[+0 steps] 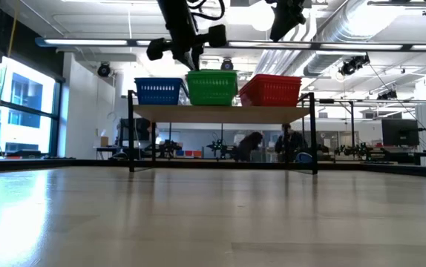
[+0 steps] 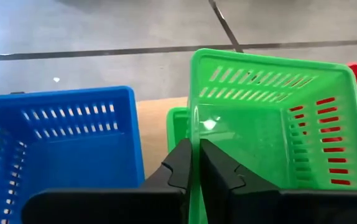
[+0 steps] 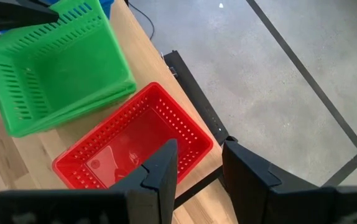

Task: Stack baskets on shelf by color
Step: Stack the green bin on top of the green bin on the shelf

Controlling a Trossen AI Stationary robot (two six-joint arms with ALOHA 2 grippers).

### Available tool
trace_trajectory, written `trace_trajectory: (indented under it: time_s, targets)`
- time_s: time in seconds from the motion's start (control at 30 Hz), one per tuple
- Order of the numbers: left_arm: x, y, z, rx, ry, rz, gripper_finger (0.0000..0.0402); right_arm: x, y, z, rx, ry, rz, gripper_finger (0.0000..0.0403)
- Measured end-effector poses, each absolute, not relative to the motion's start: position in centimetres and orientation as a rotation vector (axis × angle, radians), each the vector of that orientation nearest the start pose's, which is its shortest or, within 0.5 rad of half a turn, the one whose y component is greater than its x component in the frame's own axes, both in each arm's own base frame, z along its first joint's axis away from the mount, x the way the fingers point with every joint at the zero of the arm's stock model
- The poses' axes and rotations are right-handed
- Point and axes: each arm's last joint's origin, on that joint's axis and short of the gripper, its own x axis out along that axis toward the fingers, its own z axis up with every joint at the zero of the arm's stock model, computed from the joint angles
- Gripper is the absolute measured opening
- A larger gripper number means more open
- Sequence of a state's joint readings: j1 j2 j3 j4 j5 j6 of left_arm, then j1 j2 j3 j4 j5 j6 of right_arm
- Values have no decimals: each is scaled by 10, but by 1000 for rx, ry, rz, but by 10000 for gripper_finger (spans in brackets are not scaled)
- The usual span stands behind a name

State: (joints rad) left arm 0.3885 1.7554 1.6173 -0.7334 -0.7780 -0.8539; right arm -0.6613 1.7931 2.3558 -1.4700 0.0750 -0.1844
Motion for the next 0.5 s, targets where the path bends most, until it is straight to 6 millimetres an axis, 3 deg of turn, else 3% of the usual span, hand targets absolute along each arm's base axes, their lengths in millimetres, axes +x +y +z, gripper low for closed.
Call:
trace_trajectory:
  time_s: [0.5]
  targets:
    - [346,168,334,-558,291,1314,8,245,-194,466,105,950,-596,114]
